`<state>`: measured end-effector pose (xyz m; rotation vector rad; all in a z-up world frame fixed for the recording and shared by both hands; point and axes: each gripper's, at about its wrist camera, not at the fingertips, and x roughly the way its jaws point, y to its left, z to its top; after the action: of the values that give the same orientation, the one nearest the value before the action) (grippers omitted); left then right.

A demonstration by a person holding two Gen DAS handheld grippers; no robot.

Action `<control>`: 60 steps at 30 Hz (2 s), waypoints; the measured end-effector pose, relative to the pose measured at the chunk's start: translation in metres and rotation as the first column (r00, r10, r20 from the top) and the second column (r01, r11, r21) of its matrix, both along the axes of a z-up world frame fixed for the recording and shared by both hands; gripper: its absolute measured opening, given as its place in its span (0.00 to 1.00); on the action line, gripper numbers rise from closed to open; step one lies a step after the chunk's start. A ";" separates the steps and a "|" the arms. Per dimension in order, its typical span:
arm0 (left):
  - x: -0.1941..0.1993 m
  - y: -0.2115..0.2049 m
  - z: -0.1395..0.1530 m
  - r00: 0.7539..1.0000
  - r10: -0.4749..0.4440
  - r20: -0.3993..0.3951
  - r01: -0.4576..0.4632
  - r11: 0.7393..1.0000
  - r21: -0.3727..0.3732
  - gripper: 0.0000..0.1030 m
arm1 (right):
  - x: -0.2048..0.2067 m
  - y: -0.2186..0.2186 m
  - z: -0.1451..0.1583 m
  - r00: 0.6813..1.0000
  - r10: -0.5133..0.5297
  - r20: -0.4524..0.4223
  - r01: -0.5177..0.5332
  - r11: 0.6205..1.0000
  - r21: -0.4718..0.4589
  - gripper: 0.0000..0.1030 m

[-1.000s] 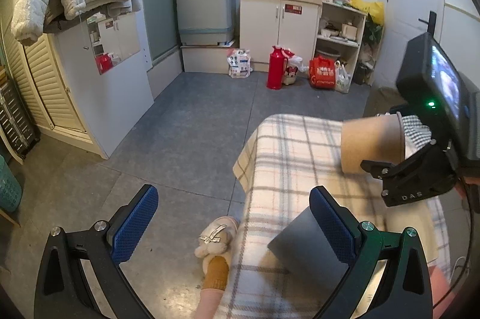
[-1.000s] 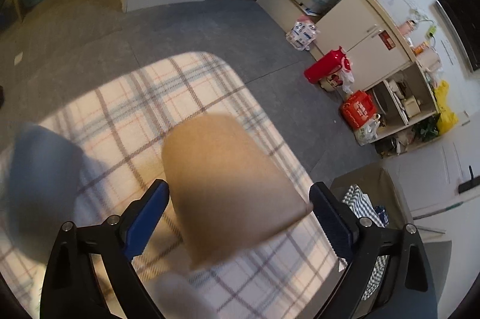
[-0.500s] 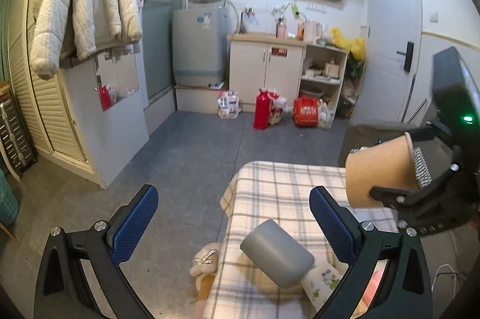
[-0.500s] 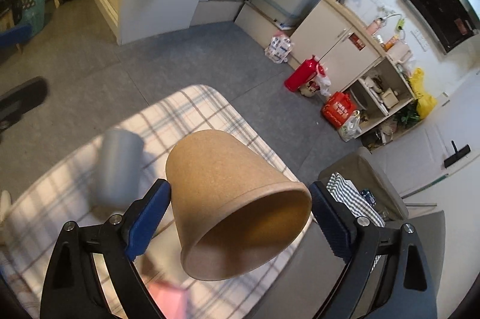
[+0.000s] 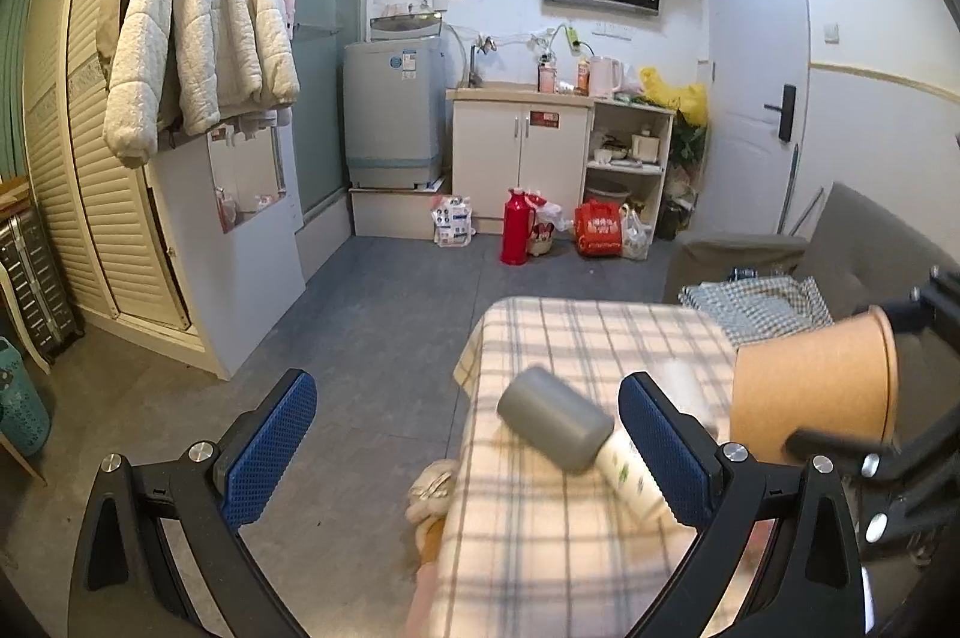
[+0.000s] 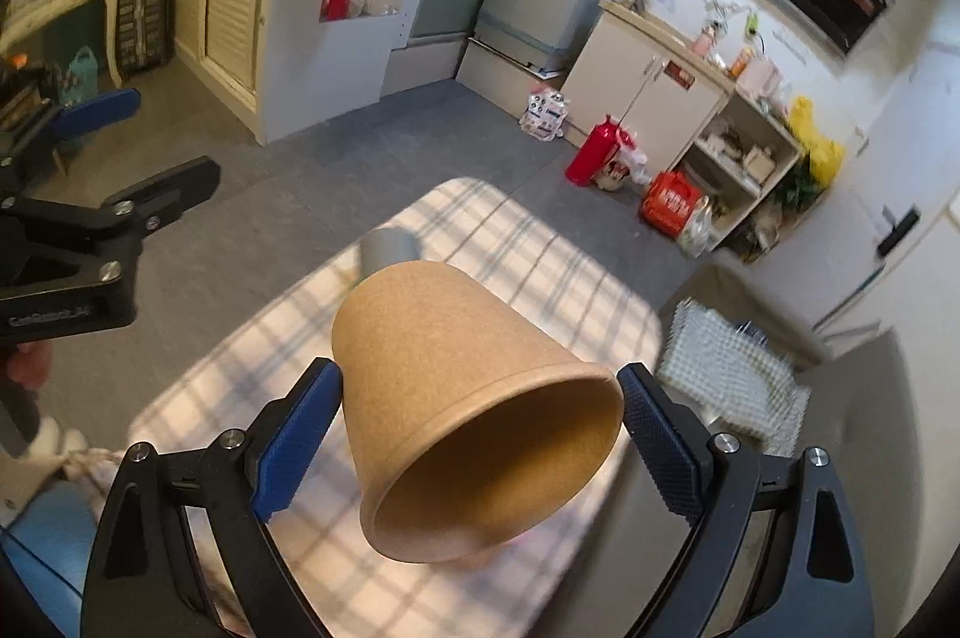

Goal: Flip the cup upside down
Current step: 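Lift the tan cup with the right tool and rotate it rim-down, then lower the inverted tan cup onto the table with the right tool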

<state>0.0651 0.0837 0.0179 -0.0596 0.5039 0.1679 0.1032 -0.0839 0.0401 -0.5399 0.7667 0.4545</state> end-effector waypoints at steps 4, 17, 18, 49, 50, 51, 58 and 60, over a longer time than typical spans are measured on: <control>-0.021 -0.003 -0.021 1.000 0.011 -0.013 -0.011 1.000 -0.005 1.00 | -0.023 0.005 -0.049 0.996 -0.057 -0.071 0.061 0.997 0.046 0.90; -0.036 -0.033 -0.070 0.992 -0.019 -0.128 0.019 1.000 0.001 1.00 | -0.048 -0.026 -0.144 0.963 -0.213 -0.167 0.234 0.965 0.120 0.90; -0.035 -0.036 -0.071 0.991 -0.025 -0.134 0.025 1.000 0.003 1.00 | -0.049 -0.028 -0.148 0.960 -0.213 -0.181 0.237 0.964 0.118 0.90; -0.005 -0.126 -0.082 0.875 -0.149 -0.460 0.056 0.976 -0.209 1.00 | -0.072 -0.149 -0.094 0.928 -0.360 -0.093 0.372 0.887 0.274 0.99; -0.002 -0.129 -0.087 0.860 -0.161 -0.485 0.048 0.970 -0.237 1.00 | -0.071 -0.153 -0.095 0.926 -0.364 -0.098 0.376 0.884 0.276 0.99; 0.001 -0.133 -0.093 0.843 -0.164 -0.512 0.034 0.967 -0.254 1.00 | -0.070 -0.155 -0.097 0.925 -0.367 -0.101 0.381 0.882 0.277 0.99; 0.014 -0.146 -0.126 0.769 -0.202 -0.607 -0.023 0.940 -0.341 1.00 | -0.068 -0.171 -0.113 0.908 -0.394 -0.139 0.418 0.865 0.277 0.99; 0.017 -0.143 -0.133 0.753 -0.208 -0.625 -0.049 0.928 -0.368 1.00 | -0.065 -0.175 -0.114 0.904 -0.402 -0.144 0.427 0.860 0.280 0.99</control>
<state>0.0823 -0.0598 -0.1154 -0.3544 1.2491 -0.0024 0.0386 -0.2591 -0.0741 -0.0557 0.8459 0.1851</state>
